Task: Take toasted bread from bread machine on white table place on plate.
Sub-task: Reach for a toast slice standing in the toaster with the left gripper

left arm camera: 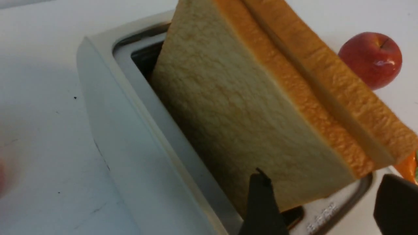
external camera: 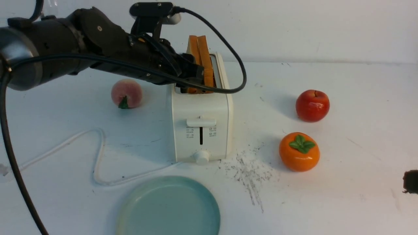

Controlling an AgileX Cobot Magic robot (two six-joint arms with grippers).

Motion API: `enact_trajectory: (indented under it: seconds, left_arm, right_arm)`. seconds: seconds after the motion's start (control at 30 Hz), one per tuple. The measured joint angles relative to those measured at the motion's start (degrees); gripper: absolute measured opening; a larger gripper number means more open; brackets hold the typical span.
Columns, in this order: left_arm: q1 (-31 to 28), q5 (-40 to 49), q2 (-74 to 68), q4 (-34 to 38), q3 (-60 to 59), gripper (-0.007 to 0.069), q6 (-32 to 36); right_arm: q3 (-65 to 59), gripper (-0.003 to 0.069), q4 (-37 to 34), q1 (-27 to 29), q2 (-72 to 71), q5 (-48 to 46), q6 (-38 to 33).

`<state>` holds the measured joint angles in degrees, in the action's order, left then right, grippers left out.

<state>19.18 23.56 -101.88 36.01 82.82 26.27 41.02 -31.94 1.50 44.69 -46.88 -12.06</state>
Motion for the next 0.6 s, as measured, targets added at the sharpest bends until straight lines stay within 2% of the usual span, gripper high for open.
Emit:
enact_trajectory:
  seconds: [0.13,0.27,0.37,0.5,0.53,0.6]
  left_arm:
    - [0.00,-1.62,-0.99,0.00,0.00,0.0475,0.19]
    - [0.00,-6.02,-2.20,0.24,0.00,0.0432,0.19]
    - [0.00,-6.87,-2.80,0.31,0.00,0.0340,0.19]
    - [0.00,-7.06,-2.80,0.31,0.00,0.0108,0.19]
    - [0.00,-7.06,-2.64,0.23,0.00,0.0075,0.19]
    - [-0.06,-6.55,-1.76,0.02,0.00,0.0079,0.19]
  right_arm:
    - [0.00,0.0001,-0.05,0.00,0.04,0.53,0.00]
    - [0.04,0.0003,-0.05,0.00,0.04,0.65,-0.06]
    - [0.04,0.0004,-0.05,0.00,0.04,0.65,-0.06]
    - [0.04,0.0008,-0.05,0.00,0.04,0.65,-0.06]
    - [0.04,0.0009,-0.05,0.00,0.04,0.65,-0.06]
    - [0.04,0.0009,-0.05,0.00,0.04,0.65,-0.06]
